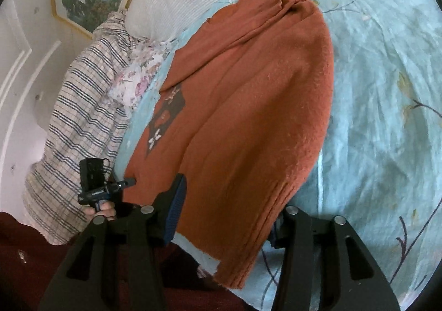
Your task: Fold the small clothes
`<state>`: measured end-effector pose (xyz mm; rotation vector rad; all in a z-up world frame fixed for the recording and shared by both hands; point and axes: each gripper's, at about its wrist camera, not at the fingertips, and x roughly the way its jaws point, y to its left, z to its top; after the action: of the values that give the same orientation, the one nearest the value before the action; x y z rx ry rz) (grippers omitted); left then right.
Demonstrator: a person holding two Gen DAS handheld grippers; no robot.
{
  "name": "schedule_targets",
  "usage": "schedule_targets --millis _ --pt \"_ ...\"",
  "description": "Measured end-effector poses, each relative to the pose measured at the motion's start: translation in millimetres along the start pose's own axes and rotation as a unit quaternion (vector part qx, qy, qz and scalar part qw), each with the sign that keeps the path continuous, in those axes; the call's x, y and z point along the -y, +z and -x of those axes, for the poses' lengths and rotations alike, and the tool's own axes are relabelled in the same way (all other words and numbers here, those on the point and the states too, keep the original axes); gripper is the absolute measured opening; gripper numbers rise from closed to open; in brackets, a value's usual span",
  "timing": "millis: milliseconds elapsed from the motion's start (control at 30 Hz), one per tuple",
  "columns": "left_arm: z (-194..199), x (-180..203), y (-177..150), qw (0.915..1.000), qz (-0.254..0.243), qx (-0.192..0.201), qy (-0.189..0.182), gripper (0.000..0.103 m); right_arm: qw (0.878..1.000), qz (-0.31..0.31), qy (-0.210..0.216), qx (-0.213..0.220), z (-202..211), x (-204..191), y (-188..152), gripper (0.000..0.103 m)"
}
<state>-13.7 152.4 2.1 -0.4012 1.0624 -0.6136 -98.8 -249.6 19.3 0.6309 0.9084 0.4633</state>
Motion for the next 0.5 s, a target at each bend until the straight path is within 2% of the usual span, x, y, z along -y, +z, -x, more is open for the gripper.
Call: schedule_targets --millis 33,67,100,300,500 --pt "-2 0 0 1.0000 0.000 -0.001 0.002 0.025 1.000 0.004 -0.012 -0.001 0 -1 -1 0.032" --pt "-6 -1 -1 1.0000 0.002 -0.003 0.004 0.012 1.000 0.007 -0.027 -0.002 -1 -1 -1 0.014" --pt "-5 -3 -2 1.0000 0.003 -0.007 0.003 0.010 0.999 0.005 -0.033 -0.002 0 -1 -2 0.009" --pt "0 6 -4 0.9998 -0.001 0.019 0.004 0.005 0.998 -0.040 0.025 0.041 14 12 -2 0.008" --pt "31 27 18 0.9955 -0.018 0.089 -0.030 0.005 0.991 -0.030 0.086 0.093 32 -6 25 0.008"
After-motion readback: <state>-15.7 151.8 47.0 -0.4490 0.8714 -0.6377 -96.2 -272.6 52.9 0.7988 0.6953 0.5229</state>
